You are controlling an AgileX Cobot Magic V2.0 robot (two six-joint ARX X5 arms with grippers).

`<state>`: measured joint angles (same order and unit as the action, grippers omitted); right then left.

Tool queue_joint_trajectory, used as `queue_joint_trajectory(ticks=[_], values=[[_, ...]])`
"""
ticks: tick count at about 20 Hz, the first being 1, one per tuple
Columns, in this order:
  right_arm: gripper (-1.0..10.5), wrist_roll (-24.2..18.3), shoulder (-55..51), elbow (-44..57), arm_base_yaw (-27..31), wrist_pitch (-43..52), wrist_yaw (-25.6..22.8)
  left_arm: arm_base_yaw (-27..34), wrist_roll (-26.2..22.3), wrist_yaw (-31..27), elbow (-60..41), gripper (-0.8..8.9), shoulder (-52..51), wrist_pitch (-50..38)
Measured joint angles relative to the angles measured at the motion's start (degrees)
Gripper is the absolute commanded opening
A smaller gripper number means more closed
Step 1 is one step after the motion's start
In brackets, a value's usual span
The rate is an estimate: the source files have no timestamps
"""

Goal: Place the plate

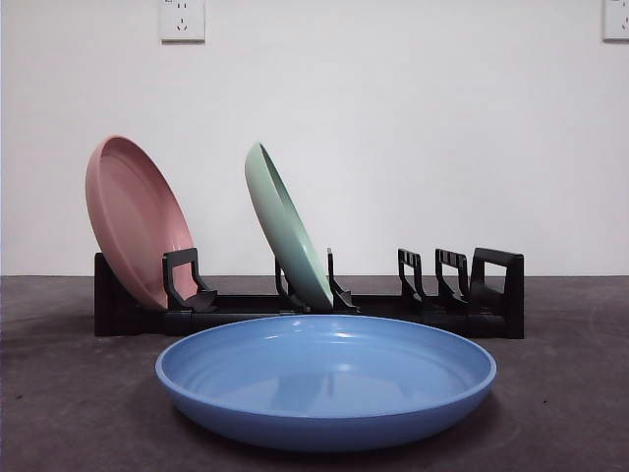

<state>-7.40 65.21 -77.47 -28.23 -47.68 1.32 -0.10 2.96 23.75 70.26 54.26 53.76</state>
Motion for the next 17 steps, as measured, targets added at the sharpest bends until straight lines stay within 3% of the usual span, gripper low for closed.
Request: queue_joint_trajectory(ticks=[4, 6, 8, 11, 13, 17], values=[[2.4, -0.96, -0.11, 1.16, 13.97, -2.27, 3.39, -1.03, 2.54, -0.46, 0.00, 3.52, 0.52, -7.41], [2.4, -0.68, 0.13, 1.22, 17.14, -2.89, 5.38, -1.84, 4.50, -2.75, 0.26, 3.88, 2.16, -10.78], [2.4, -0.68, 0.13, 1.22, 17.33, -2.95, 6.21, -2.99, 7.15, -2.97, 1.75, 4.71, 5.60, -10.75], [2.4, -0.68, 0.13, 1.22, 17.11, -2.95, 6.58, -5.90, 8.50, -5.57, 7.87, 4.53, 14.01, -6.40], [2.4, -0.68, 0.13, 1.22, 16.61, -2.95, 6.58, -8.63, 8.35, -10.95, 13.88, 3.92, 20.04, -2.16], [2.4, 0.35, 0.13, 1.22, 16.22, -2.97, 6.64, -13.46, 6.47, -22.38, 26.67, 3.92, 30.27, 5.40]])
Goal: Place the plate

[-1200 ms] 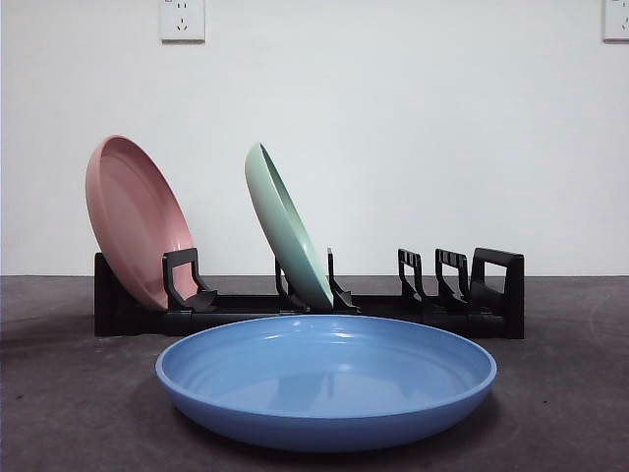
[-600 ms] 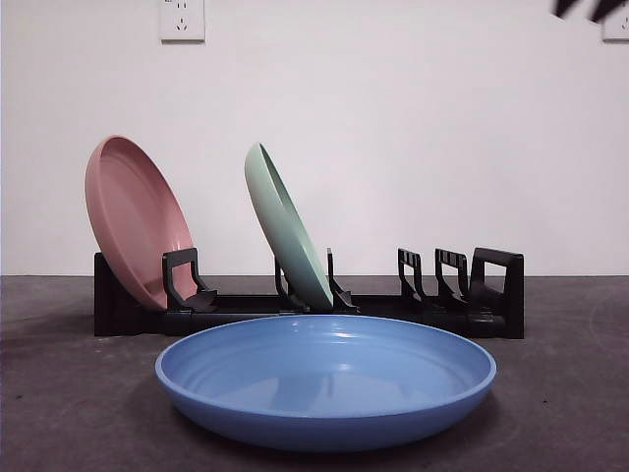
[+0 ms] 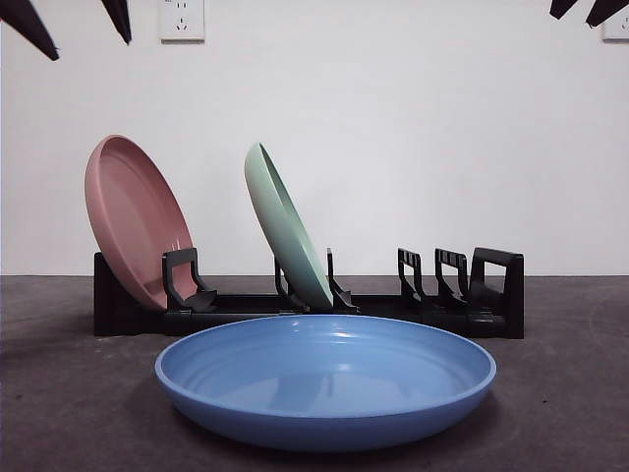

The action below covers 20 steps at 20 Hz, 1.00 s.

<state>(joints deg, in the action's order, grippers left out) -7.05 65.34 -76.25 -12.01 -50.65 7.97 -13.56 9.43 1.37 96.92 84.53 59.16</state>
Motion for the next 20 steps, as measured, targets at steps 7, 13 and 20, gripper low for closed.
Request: queue_joint_trajectory(ticks=[7, 13, 20], values=[[2.4, 1.36, 0.00, 0.00, 0.00, 0.00, 0.94, -6.82, -3.72, -14.49, 19.65, 3.92, 16.13, 13.79], [2.4, 1.51, 0.00, 0.00, 0.00, -0.15, 0.94, -8.02, -4.17, -20.98, 23.69, 3.81, 24.70, 19.96], [2.4, 1.51, 0.00, 0.00, 0.00, -0.76, 0.96, -8.48, -4.17, -21.18, 23.69, 3.03, 26.77, 17.09]])
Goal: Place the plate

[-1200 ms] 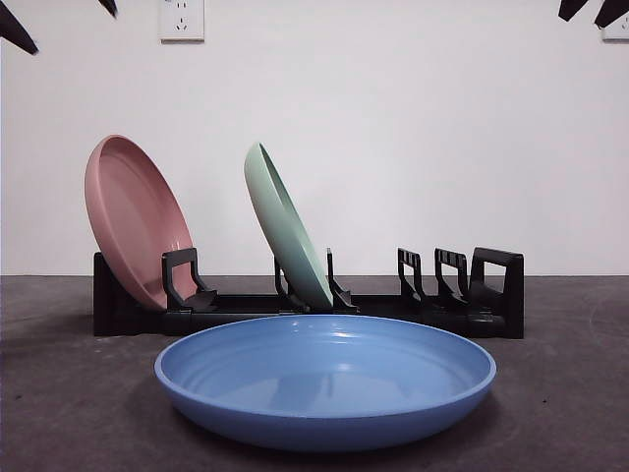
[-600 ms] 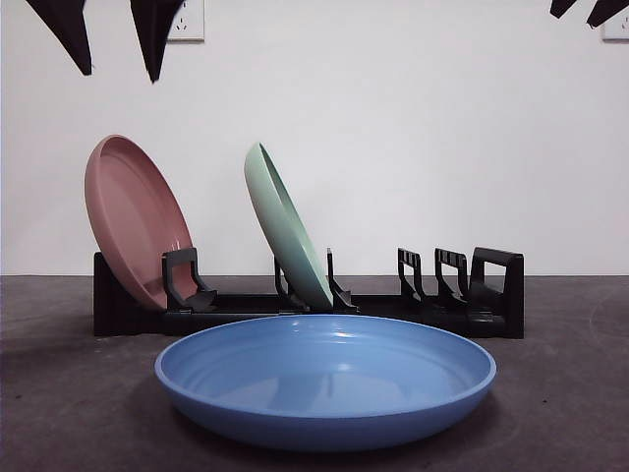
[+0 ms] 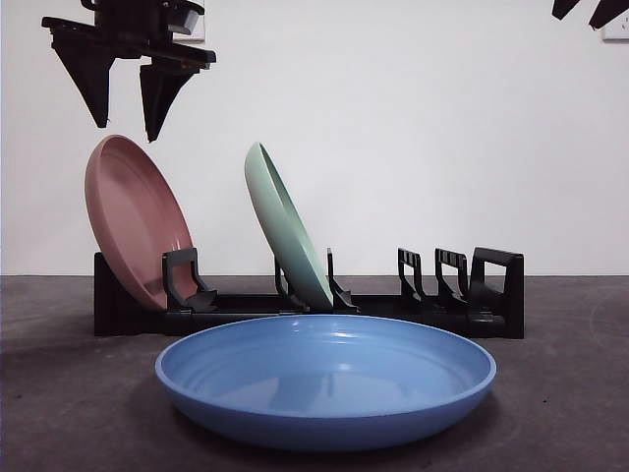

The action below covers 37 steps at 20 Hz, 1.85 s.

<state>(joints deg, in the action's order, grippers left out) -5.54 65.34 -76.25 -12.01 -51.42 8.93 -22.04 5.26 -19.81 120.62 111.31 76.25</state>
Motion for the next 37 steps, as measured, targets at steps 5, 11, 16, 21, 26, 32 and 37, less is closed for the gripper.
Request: queue_joint_trajectory(ticks=[5, 11, 16, 21, 26, 32, 37], values=[[2.4, 0.07, 0.00, 0.00, 0.00, -0.28, 0.00, 0.00, 0.00, -0.22, 0.00, 3.04, 2.01, -0.04], [2.4, 0.09, 0.00, 0.00, 0.00, -0.68, 0.00, 0.00, -0.15, -1.62, 0.02, 1.75, 3.30, 0.28], [2.4, 0.15, 0.00, 0.00, 0.00, -0.70, 0.00, 0.00, -0.13, -5.49, 0.02, 1.13, 3.30, 0.90], [2.4, 0.46, 0.00, 0.00, 0.00, -1.09, 0.00, -0.13, -0.15, -7.02, 0.02, 0.07, 3.30, 0.92], [2.4, 0.46, 0.00, 0.00, 0.00, -1.09, 0.00, -0.02, 0.09, -7.96, 0.09, 0.07, 3.32, 0.79], [2.4, 0.46, 0.00, 0.00, 0.00, -1.09, 0.00, -0.33, 0.04, -11.30, 0.09, 0.07, 3.32, 2.25], [2.4, 0.46, 0.00, 0.00, 0.00, -1.11, 0.00, -1.07, -1.07, -15.78, 3.17, 0.07, 3.61, 4.07]])
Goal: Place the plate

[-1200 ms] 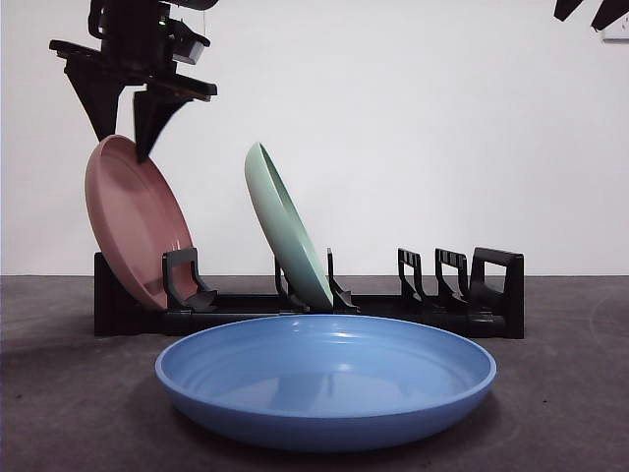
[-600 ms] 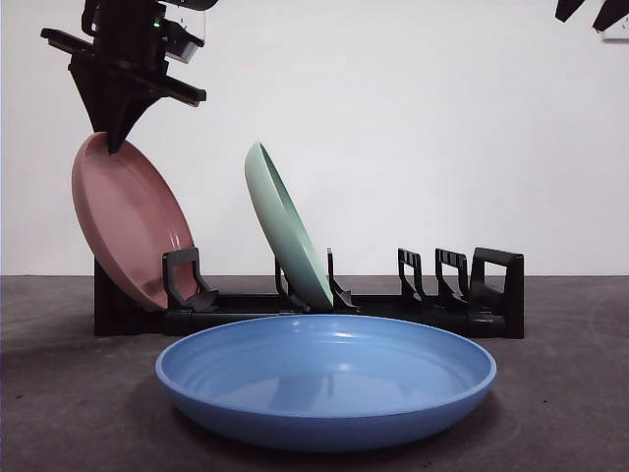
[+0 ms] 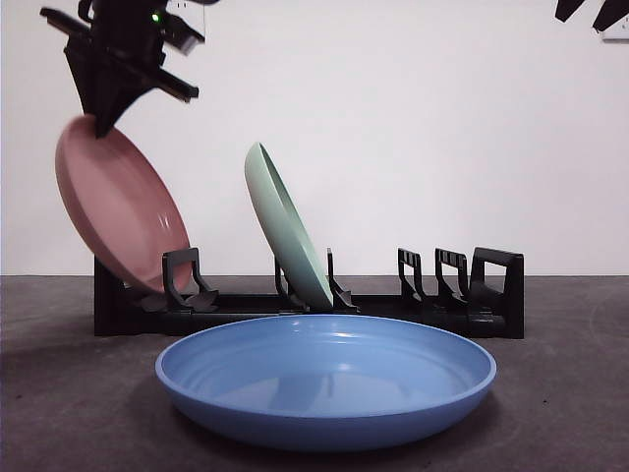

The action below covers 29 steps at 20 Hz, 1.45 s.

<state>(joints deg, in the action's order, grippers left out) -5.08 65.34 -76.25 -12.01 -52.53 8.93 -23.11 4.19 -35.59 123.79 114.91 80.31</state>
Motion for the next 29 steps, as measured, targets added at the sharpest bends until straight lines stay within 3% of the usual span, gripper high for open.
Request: queue_joint_trajectory(ticks=[7, 15, 22, 26, 29], values=[[2.4, 0.00, 0.00, 0.00, 0.00, -0.39, 0.00, -1.18, -3.04, -8.07, 10.34, 0.07, 0.00, 0.63], [2.4, 0.00, 0.00, 0.00, 0.00, -0.44, 0.02, -1.14, -3.74, -7.74, 12.96, 0.07, -6.25, 0.68], [2.4, 0.00, 0.00, 0.00, 0.00, -0.46, 0.02, -1.03, -2.38, 5.31, 13.31, 0.07, -17.68, 0.77], [2.4, 0.00, 0.00, 0.00, 0.00, -0.46, 0.02, -1.03, -0.02, 18.49, 11.17, 0.07, -22.80, 0.81], [2.4, 0.02, 0.00, 0.00, 0.00, -0.55, 0.02, -1.05, 0.55, 25.05, 4.98, 0.07, -27.45, 0.81]])
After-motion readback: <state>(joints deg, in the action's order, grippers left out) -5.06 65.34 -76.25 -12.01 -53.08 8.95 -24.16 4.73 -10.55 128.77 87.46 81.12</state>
